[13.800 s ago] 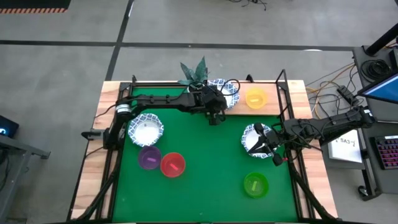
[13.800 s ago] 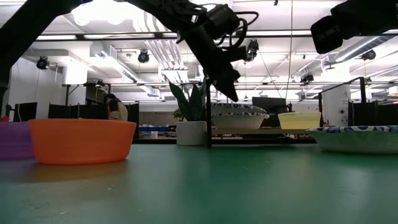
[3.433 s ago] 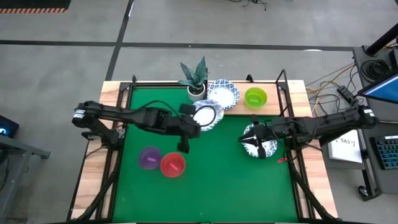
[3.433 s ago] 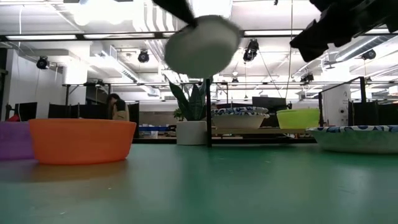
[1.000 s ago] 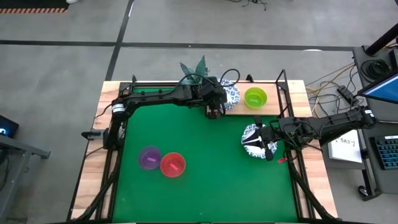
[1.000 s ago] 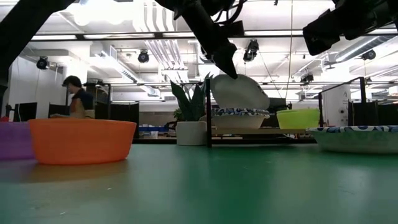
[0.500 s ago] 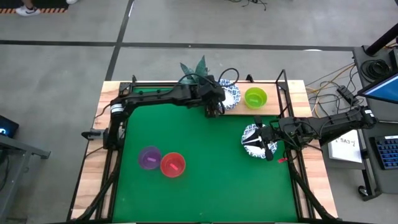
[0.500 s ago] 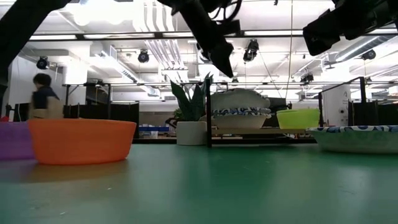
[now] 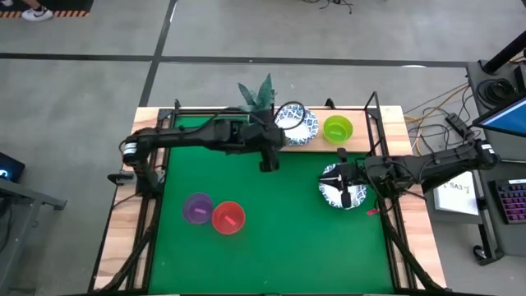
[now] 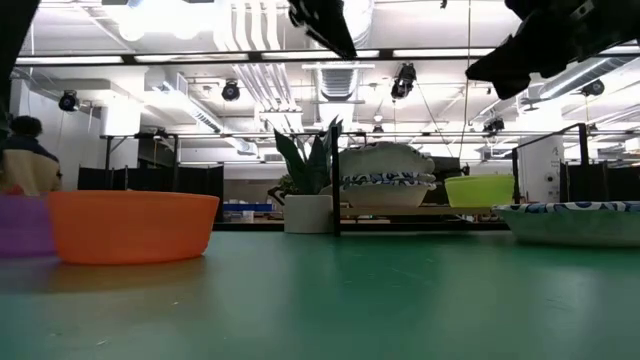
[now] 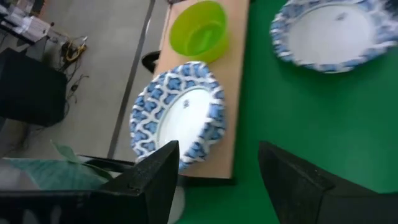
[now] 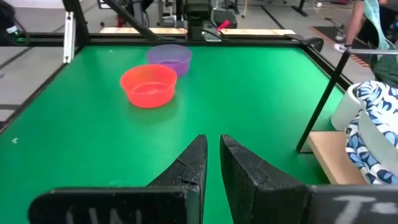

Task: Place and stack bowls onto a shelf
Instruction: Stack the white and blue bowl on top of the white and blue bowl

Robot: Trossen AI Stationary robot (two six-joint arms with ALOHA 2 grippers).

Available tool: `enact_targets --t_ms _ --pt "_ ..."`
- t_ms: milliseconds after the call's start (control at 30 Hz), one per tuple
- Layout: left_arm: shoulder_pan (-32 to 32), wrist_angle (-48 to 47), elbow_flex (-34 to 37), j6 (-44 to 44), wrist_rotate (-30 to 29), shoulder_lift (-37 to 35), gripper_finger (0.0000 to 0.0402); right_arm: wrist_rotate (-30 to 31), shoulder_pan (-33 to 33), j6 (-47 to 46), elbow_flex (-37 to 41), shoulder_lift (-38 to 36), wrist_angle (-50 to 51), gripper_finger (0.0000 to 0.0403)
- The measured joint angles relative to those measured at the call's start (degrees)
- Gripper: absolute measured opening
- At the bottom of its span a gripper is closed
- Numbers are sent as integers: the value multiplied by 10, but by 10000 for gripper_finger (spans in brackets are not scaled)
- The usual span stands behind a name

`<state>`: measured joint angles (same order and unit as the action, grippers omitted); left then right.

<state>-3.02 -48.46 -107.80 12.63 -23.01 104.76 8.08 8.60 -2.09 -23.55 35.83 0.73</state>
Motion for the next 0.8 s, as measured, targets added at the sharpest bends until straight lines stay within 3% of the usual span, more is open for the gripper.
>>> enact_targets --t_ms 167,333,500,800 --pt "35 18 65 -11 0 -50 195 40 0 -24 -11 24 -1 34" --pt "54 97 184 -33 0 -128 194 48 -1 -41 -33 58 -2 33" --pt "68 183 294 -47 0 -214 194 99 -6 -55 -55 105 -2 33" --pt "80 324 443 -84 0 -337 194 100 -83 -34 -133 190 11 33"
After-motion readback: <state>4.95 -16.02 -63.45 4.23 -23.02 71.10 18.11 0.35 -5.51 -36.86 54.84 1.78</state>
